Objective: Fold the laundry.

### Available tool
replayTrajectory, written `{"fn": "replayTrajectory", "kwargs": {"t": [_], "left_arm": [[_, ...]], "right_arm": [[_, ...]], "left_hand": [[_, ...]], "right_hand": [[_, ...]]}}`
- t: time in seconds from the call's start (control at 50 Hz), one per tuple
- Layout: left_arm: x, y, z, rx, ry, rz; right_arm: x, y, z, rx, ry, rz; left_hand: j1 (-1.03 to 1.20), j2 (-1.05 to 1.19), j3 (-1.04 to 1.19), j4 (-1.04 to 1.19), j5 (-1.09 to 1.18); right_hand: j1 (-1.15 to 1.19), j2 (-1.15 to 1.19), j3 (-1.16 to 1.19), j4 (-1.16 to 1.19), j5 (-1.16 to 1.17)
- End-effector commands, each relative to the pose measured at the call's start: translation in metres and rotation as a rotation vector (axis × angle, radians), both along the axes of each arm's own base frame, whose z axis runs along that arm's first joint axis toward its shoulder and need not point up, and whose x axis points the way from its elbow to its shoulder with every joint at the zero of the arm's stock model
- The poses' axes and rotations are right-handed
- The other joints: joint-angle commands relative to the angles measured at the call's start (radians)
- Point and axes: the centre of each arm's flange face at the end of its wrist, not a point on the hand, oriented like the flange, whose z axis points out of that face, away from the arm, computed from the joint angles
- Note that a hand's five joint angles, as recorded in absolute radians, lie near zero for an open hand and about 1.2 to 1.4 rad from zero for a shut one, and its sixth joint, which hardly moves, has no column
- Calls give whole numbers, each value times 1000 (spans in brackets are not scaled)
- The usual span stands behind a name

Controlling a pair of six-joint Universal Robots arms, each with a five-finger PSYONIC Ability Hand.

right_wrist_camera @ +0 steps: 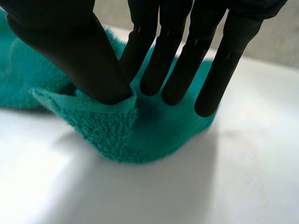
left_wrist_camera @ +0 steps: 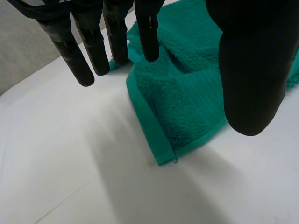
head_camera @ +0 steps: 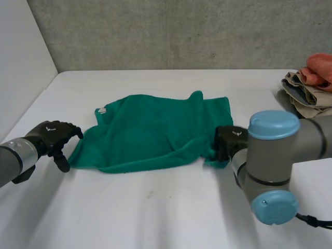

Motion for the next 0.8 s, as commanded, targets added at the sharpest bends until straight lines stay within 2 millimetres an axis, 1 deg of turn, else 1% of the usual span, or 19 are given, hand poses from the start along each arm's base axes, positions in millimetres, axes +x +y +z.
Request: {"fn": "replayTrajectory", "kwargs": {"t": [0.02, 0.04, 0.08, 0.1, 0.12, 0.18, 0.2, 0.26, 0.34, 0.42, 0.48, 0.56, 0.64, 0.8], "left_arm": [[0, 1, -4, 11, -5, -11], [0, 1, -4, 11, -5, -16], [-1, 1, -5, 14, -5, -20], [-1, 2, -5, 15, -5, -25], [-2, 2, -5, 15, -7, -31], [-4, 3, -8, 18, -18, -42], [-5, 4, -11, 24, -27, -51], [-8, 6, -14, 34, -35, -68], [-14, 8, -21, 43, -52, -93], [-14, 3, -27, 35, -75, -103], [-11, -1, -29, 20, -88, -103], [-12, -3, -32, 19, -93, -118], [-13, -6, -35, 21, -89, -132], [-18, -14, -40, 20, -73, -145]], "right_arm": [[-14, 1, 60, -195, 28, 58], [-16, 0, 66, -234, 74, 89], [-18, -1, 68, -262, 139, 124], [-19, -2, 69, -275, 175, 138], [-20, -1, 67, -292, 248, 173], [-22, 1, 66, -313, 362, 212], [-23, 2, 66, -325, 424, 234], [-21, 5, 63, -341, 504, 278], [-21, 9, 52, -354, 599, 327], [-22, 4, 39, -349, 629, 324], [-26, 0, 34, -337, 623, 301], [-30, -4, 32, -322, 598, 280], [-33, -7, 30, -314, 584, 265], [-34, -9, 28, -311, 578, 256]], "left_hand": [[2, 11, 11, 19, 24], [2, 11, 11, 19, 24], [2, 11, 11, 19, 24], [2, 11, 11, 19, 24], [5, 14, 14, 22, 27], [5, 14, 14, 22, 27], [8, 17, 17, 25, 30], [8, 17, 17, 25, 30], [46, 55, 55, 63, 68], [157, 166, 166, 174, 179], [248, 257, 257, 265, 270], [316, 325, 325, 333, 338], [333, 342, 342, 351, 356], [430, 439, 439, 448, 453]], "right_hand": [[255, 218, 213, 206, 226], [255, 218, 213, 206, 226], [255, 218, 213, 206, 226], [255, 218, 213, 206, 226], [255, 218, 213, 206, 226], [255, 218, 213, 206, 226], [255, 218, 213, 206, 226], [255, 218, 213, 206, 226], [255, 218, 213, 206, 226], [255, 218, 213, 206, 226], [255, 218, 213, 206, 226], [255, 218, 213, 206, 226], [255, 218, 213, 206, 226], [255, 218, 213, 206, 226]]}}
